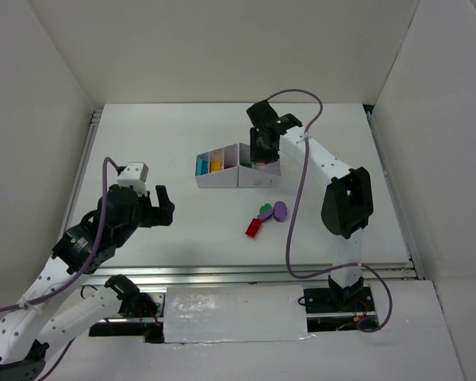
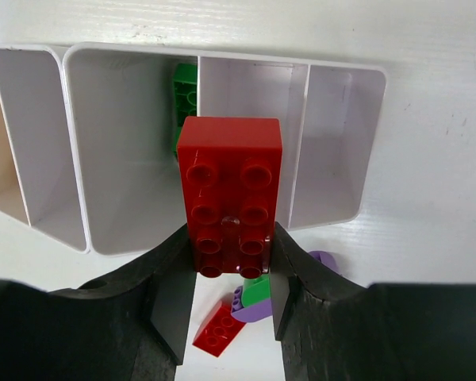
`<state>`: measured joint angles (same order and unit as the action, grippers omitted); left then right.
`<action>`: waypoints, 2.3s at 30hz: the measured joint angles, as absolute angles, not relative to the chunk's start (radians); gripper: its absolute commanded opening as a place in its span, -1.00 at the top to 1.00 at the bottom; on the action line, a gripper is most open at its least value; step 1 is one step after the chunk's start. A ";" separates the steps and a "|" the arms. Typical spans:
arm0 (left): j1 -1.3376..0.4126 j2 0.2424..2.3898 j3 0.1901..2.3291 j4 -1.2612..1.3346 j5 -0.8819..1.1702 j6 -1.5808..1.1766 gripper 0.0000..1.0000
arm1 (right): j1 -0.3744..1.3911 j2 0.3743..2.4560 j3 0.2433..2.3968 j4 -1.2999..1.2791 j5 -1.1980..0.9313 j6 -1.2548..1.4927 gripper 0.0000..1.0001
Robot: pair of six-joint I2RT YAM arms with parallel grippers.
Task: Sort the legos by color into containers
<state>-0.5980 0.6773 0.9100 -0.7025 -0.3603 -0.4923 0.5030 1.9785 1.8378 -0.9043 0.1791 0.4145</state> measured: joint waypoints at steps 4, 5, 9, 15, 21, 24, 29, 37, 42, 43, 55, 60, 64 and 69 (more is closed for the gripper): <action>-0.598 0.677 0.910 -0.702 -0.360 -0.492 -0.99 | 0.501 1.979 1.838 -0.904 0.178 0.414 0.06; -0.598 0.677 0.910 -0.702 -0.360 -0.492 -0.99 | 0.499 1.979 1.838 -0.904 0.177 0.414 0.04; -0.598 0.677 0.910 -0.702 -0.360 -0.492 -0.99 | 0.494 1.979 1.838 -0.904 0.176 0.414 -0.02; -0.598 0.677 0.910 -0.702 -0.360 -0.492 -0.99 | 0.492 1.979 1.837 -0.902 0.168 0.414 -0.05; -0.598 0.677 0.910 -0.702 -0.360 -0.492 -0.99 | 0.495 1.958 1.796 -0.888 0.151 0.419 -0.15; -0.598 0.678 0.910 -0.701 -0.352 -0.491 -0.99 | 0.506 1.883 1.705 -0.878 0.150 0.435 -0.37; -0.598 0.717 0.910 -0.682 -0.313 -0.477 -0.99 | 0.561 1.603 1.447 -0.801 0.163 0.493 -0.54; -0.598 0.788 0.905 -0.687 -0.301 -0.477 -0.99 | 0.810 1.417 1.217 -0.765 0.293 0.701 -0.54; -0.598 0.704 0.903 -0.686 -0.302 -0.479 -0.99 | 0.899 1.561 1.168 -0.763 0.340 0.835 -0.51; -0.598 0.696 0.903 -0.685 -0.302 -0.479 -0.99 | 0.908 1.588 1.159 -0.762 0.348 0.858 -0.51; -0.617 0.698 0.896 -0.683 -0.301 -0.479 -0.99 | 0.918 1.789 1.152 -0.716 0.407 0.974 -0.47; -0.636 0.691 0.896 -0.683 -0.301 -0.479 -0.99 | 0.915 1.820 1.146 -0.673 0.408 0.988 -0.19; -0.640 0.693 0.896 -0.682 -0.301 -0.479 -0.99 | 0.912 1.819 1.133 -0.625 0.408 0.988 0.24; -0.640 0.700 0.896 -0.680 -0.297 -0.478 -0.99 | 0.916 1.814 1.126 -0.610 0.401 0.975 0.46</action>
<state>-0.6403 0.6998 0.8955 -0.6804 -0.2974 -0.4778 0.9165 1.8141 1.1263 -0.6098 0.4011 0.9749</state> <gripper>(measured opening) 0.994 0.440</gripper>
